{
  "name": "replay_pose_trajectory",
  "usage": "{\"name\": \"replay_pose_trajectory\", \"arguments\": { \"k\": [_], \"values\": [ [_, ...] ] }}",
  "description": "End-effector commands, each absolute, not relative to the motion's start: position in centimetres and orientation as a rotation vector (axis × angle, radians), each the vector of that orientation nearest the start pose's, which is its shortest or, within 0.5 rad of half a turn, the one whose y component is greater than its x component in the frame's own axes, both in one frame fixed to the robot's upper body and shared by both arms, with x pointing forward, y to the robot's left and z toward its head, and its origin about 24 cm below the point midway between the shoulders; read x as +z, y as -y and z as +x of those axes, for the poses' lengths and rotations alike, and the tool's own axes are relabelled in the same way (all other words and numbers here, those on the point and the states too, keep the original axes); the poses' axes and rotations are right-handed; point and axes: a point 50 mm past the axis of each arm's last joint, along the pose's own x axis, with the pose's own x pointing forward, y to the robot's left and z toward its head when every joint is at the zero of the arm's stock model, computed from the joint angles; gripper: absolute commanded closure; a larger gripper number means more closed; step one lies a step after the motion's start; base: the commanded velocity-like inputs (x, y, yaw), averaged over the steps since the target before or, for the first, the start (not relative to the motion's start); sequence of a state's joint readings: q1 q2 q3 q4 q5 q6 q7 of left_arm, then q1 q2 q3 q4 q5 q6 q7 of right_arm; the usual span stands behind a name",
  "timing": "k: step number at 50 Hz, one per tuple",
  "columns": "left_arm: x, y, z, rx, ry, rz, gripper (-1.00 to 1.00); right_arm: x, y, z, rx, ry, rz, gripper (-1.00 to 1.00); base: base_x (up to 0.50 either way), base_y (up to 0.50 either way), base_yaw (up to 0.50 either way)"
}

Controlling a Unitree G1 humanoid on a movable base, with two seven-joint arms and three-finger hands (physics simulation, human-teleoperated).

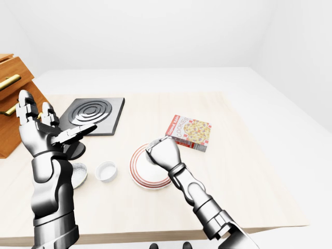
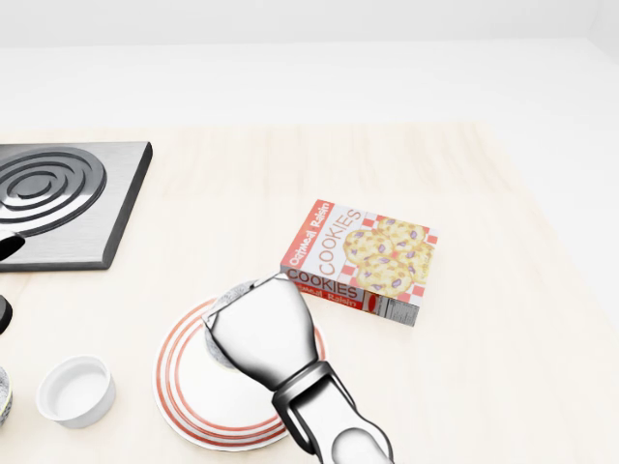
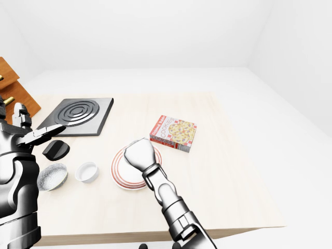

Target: Pick the akita bowl next to the plate and place it on the plate.

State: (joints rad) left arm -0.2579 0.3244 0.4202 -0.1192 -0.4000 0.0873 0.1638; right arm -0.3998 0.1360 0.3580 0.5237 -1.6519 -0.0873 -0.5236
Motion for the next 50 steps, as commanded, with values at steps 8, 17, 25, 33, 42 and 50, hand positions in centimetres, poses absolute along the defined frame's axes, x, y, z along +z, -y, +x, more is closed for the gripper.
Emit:
{"name": "replay_pose_trajectory", "arguments": {
  "k": [8,17,25,33,42,50],
  "values": [
    [16.3,-28.7,27.0,0.429,0.397,-0.148,-1.00,4.9,-0.8,29.1,0.208,0.767,-1.517,1.00,0.00,0.00,0.00],
    [16.4,-28.6,27.0,0.428,0.402,-0.149,-1.00,3.5,-0.9,28.8,0.272,0.742,-1.558,1.00,0.00,0.00,0.00],
    [16.2,-28.7,27.0,0.428,0.393,-0.148,-1.00,2.7,-0.8,28.9,0.305,0.718,-1.581,1.00,0.00,0.00,0.00],
    [16.2,-28.7,27.0,0.429,0.394,-0.147,-1.00,1.8,-0.7,28.9,0.347,0.689,-1.602,1.00,0.00,0.00,0.00],
    [16.3,-28.7,27.0,0.429,0.400,-0.148,-1.00,0.9,-0.8,29.2,0.405,0.650,-1.625,1.00,0.00,0.00,0.00],
    [16.3,-28.7,26.9,0.430,0.400,-0.149,-1.00,0.3,-0.7,29.5,0.443,0.598,-1.623,1.00,0.00,0.00,0.00]
  ]
}}
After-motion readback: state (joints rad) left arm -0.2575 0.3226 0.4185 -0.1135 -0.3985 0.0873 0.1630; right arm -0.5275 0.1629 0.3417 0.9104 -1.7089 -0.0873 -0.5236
